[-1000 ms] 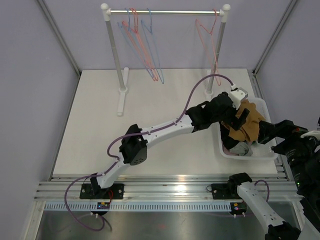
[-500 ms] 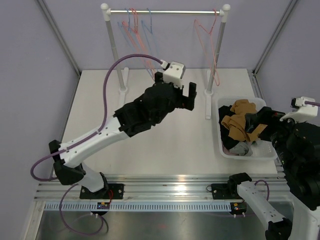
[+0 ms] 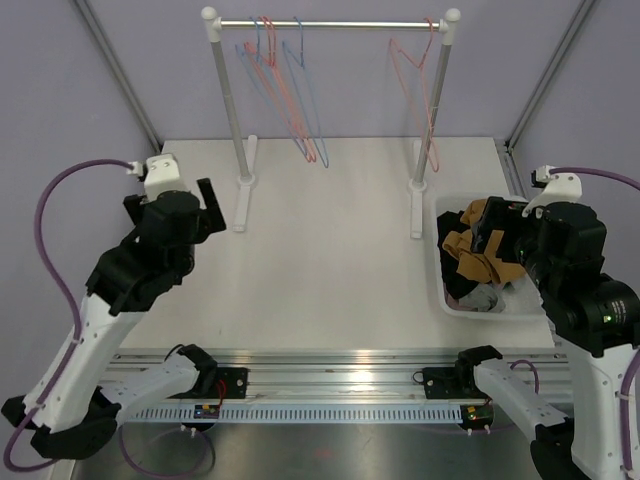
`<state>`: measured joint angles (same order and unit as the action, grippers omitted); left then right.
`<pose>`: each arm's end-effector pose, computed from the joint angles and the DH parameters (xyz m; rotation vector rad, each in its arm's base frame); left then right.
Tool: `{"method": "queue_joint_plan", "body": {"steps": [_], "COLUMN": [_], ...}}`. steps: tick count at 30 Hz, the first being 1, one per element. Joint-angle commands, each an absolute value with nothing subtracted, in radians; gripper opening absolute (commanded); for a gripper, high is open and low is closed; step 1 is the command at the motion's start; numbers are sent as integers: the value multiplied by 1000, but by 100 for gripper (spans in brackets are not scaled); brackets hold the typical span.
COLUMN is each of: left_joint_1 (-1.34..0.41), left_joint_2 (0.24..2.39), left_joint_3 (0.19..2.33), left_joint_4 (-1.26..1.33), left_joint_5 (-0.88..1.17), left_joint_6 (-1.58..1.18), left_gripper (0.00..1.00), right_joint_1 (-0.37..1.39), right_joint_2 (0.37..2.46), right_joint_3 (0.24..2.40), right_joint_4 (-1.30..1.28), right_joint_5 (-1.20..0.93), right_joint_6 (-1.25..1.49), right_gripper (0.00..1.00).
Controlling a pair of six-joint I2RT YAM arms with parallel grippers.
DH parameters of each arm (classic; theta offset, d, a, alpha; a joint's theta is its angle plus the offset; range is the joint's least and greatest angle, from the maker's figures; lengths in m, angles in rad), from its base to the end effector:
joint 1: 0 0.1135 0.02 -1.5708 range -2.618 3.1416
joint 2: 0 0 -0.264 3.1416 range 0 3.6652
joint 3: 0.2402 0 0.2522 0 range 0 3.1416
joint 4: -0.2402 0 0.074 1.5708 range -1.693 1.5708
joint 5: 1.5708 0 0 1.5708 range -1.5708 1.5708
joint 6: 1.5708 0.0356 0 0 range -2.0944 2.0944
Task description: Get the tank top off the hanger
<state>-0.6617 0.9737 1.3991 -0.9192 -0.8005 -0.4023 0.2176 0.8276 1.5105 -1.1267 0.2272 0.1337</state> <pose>0.1395 -0.0763 0.4407 -0.2244 1.8955 0.1140 0.0913 0.0120 0.4623 0.0601 2.0015 -0.0038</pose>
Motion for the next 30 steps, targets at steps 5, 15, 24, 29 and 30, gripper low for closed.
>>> {"method": "queue_joint_plan", "body": {"steps": [5,15,24,29,30], "left_joint_1": [-563,-563,-563,-563,-563], "left_joint_2": [759,575,499,472,468], "left_joint_3": [1362,1284,1258,1236,1232], "left_joint_4": [-1143,-1299,-1263,-1215,-1200], "left_joint_5": [-782,-756,-778,-772,-770], "left_joint_6": [-420,-388,-383,-365,-364], "left_gripper": [99,99,99,99,99], "right_joint_1": [219,252,259,259,259], "right_joint_2": [767,608,618,632,637], "right_joint_3": [1511,1477,1440,1393,1385], "right_joint_4": [-1149,-1167,-1144,-1102,-1095], "right_joint_5": [239,156,218,265,267], "right_joint_6": [120,97,107,112,112], "right_gripper": [99,99,100,100,99]}}
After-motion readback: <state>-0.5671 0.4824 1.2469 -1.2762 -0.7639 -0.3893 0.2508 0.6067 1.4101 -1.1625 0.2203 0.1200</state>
